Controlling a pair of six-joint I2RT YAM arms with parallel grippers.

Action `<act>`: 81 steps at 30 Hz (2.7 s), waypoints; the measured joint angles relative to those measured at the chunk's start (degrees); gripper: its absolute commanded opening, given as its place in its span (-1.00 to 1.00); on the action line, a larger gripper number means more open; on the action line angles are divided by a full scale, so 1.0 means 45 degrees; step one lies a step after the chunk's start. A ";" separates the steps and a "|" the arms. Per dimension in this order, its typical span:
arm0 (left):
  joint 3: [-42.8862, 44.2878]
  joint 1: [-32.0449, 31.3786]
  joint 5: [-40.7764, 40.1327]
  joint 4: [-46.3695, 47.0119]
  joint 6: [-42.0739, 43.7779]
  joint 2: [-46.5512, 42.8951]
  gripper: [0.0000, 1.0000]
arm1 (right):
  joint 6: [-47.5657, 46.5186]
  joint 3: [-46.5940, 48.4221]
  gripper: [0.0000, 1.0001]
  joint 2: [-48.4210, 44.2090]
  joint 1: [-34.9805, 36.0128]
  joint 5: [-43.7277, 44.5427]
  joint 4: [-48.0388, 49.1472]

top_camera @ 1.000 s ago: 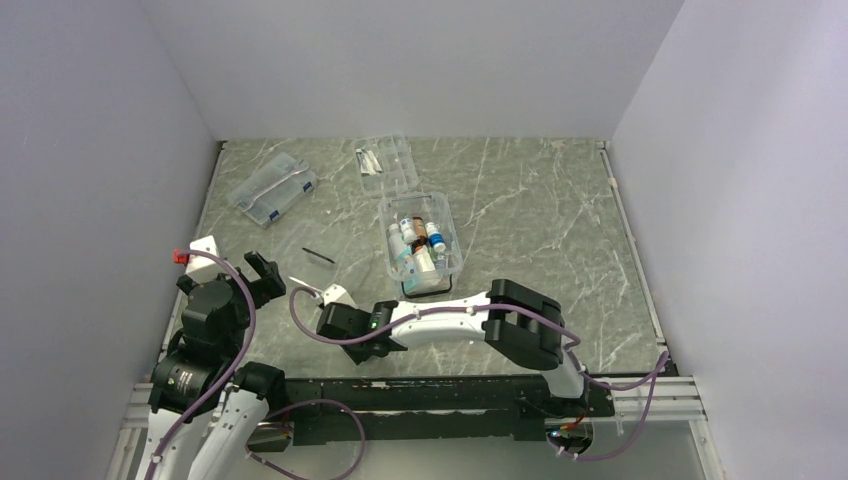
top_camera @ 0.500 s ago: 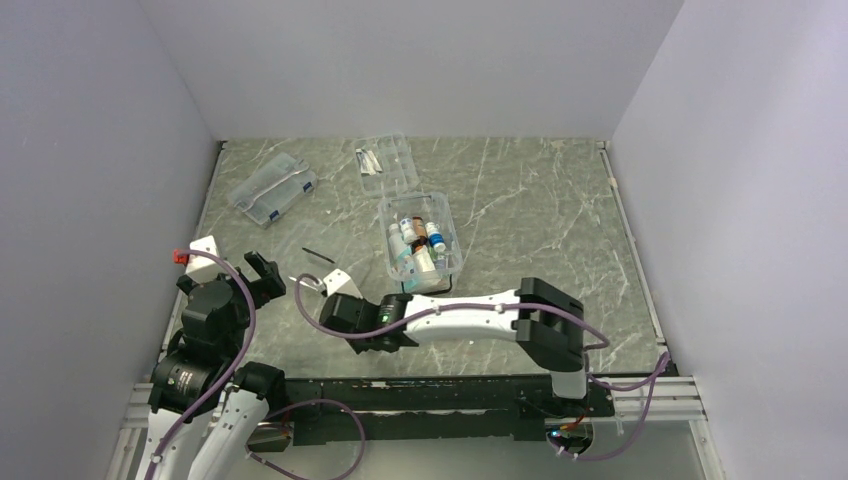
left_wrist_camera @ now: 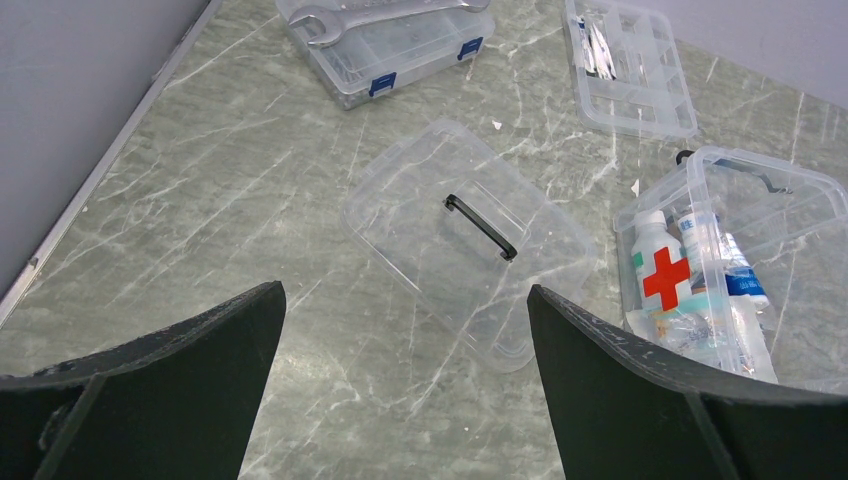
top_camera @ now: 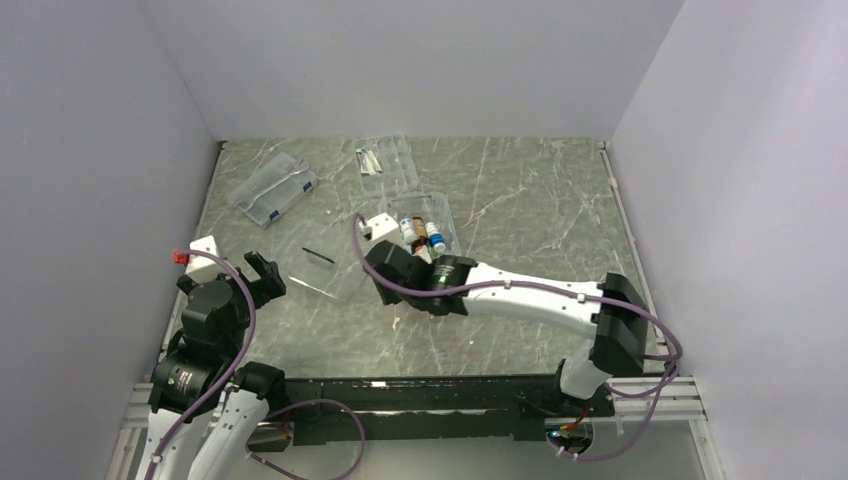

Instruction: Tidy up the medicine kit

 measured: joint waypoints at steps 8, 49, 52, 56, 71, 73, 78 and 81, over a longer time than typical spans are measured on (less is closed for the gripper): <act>0.0000 0.0000 0.0024 0.0005 0.0005 0.0005 0.97 | -0.0495 -0.0345 -0.66 -0.1501 -0.1486 0.0044 -0.0097; 0.1243 0.0000 0.6795 0.2749 0.0568 0.7805 0.96 | -0.0219 -0.5785 -0.67 -0.7524 -0.5863 -0.0301 -0.0763; 0.1846 -0.0029 0.7305 0.3269 0.0544 0.9204 0.93 | -0.0209 -0.5867 -0.67 -0.7917 -0.5872 -0.0461 -0.0801; 0.2943 -0.0520 0.7461 0.3730 0.0529 1.1200 0.93 | -0.0087 -0.6008 -0.68 -0.8490 -0.5872 -0.0714 -0.0874; 0.6693 -0.2608 0.6824 0.3376 0.0491 1.5956 0.77 | 0.0102 -0.6513 -0.68 -0.9874 -0.5877 -0.1117 -0.1360; 0.7096 -0.2793 0.6533 0.3075 0.0578 1.6388 0.68 | 0.0102 -0.6513 -0.68 -0.9967 -0.5877 -0.1122 -0.1443; 0.7747 -0.2934 0.6198 0.2278 0.0680 1.7141 0.53 | 0.0097 -0.6523 -0.68 -1.0210 -0.5872 -0.1195 -0.1545; 0.8024 -0.2943 0.6067 0.1851 0.0685 1.7476 0.45 | 0.0102 -0.6586 -0.68 -1.0312 -0.5872 -0.1224 -0.1549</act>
